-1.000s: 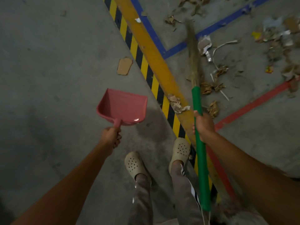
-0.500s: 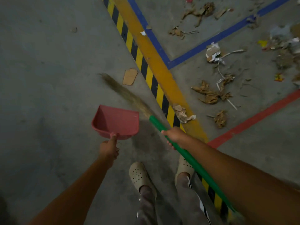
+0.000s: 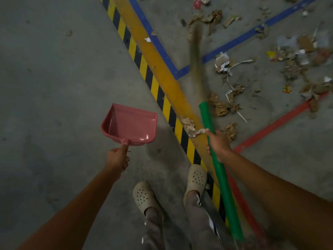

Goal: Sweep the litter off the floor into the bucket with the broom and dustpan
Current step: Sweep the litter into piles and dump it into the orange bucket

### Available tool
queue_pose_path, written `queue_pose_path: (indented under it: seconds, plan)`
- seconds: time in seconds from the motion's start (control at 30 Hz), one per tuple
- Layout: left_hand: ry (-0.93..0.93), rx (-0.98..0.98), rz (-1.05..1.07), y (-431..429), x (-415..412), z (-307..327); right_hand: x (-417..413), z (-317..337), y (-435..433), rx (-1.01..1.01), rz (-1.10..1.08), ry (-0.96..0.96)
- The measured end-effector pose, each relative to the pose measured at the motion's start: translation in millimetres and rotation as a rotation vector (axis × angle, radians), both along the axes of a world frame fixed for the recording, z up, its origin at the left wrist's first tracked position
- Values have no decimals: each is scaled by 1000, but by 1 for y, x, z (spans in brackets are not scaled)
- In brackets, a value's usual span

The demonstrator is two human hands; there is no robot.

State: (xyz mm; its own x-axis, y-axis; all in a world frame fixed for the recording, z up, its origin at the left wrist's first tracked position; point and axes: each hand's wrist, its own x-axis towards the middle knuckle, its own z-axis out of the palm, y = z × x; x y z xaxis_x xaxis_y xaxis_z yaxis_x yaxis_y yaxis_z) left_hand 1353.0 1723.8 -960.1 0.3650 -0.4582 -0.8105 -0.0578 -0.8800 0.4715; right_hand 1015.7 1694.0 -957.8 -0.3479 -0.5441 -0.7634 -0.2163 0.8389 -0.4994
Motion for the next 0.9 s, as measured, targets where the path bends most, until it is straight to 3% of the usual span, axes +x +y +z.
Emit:
queue_pose_path:
  seconds: [0.17,0.3,0.5,0.67,0.8,0.9]
  plan:
    - [-60,71,-13,22,-9,-8,-16,6,58,301,411,-74]
    - [-80,128,-22,40,-18,-19,-40,4,83,563,403,-103]
    - [-67,156,-142,26,-50,-24,-108,-6,36,400,82,34]
    - [-28,97,-197,-11,-88,-15,-134,-3,4,101,-88,197]
    - [-14,74,-219,-36,-117,-8,-137,21,17,0,40,161]
    - [-45,87,-220,-48,-136,-6,-142,29,42,90,258,111]
